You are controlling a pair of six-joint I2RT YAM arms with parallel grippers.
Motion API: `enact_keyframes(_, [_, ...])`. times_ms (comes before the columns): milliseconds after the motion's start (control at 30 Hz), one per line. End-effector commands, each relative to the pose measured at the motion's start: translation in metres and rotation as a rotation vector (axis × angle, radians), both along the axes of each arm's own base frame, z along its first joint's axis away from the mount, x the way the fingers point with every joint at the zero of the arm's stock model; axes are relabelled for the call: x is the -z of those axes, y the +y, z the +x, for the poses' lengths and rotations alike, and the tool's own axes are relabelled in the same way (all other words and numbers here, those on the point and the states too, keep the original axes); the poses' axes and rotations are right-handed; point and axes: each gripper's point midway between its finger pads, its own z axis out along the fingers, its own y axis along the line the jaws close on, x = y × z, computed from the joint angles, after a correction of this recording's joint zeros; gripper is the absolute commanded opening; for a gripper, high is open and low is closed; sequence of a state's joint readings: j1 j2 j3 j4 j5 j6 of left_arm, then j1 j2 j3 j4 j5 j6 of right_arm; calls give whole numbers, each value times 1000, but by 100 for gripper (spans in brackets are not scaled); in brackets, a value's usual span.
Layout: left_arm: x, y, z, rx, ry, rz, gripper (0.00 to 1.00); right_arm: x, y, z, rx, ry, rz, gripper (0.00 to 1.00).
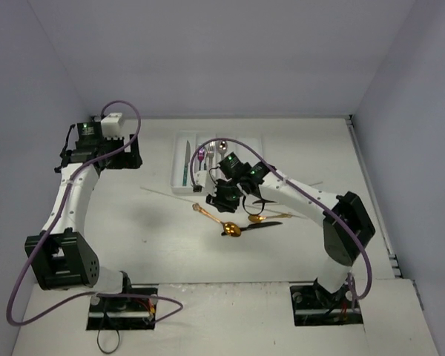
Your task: Sort the eating utensils into containers
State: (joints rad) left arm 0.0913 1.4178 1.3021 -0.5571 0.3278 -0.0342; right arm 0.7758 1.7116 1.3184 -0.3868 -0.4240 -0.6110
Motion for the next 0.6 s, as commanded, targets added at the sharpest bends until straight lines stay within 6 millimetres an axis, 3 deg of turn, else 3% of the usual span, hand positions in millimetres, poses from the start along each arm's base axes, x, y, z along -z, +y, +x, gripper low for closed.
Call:
enact_keyframes(0, [-53, -103, -27, 598, -295, -28, 81, 3, -41, 35, 47, -91, -83, 28])
enact_keyframes(100, [-45, -175, -57, 924, -351, 40, 75, -15, -74, 71, 240, -57, -17, 28])
enact_keyframes(167, [-31, -211, -73, 1091, -352, 46, 68, -28, -107, 96, 376, -51, 22, 28])
enact_keyframes(233, [-19, -235, -82, 1204, -343, 61, 64, -40, -133, 112, 470, -56, 56, 28])
enact_keyframes(267, [-3, -258, -93, 1327, -329, 79, 59, -51, -162, 124, 563, -63, 84, 29])
enact_keyframes(333, [19, -279, -103, 1451, -280, 106, 55, -60, -192, 129, 650, -76, 97, 30])
enact_keyframes(400, [32, -290, -102, 1524, -273, 137, 52, -70, -208, 127, 693, -93, 113, 31])
enact_keyframes(467, [58, -307, -110, 1634, -216, 163, 48, -75, -243, 122, 803, -96, 128, 32])
enact_keyframes(567, [87, -311, -107, 1695, -151, 195, 46, -79, -264, 113, 882, -95, 146, 34])
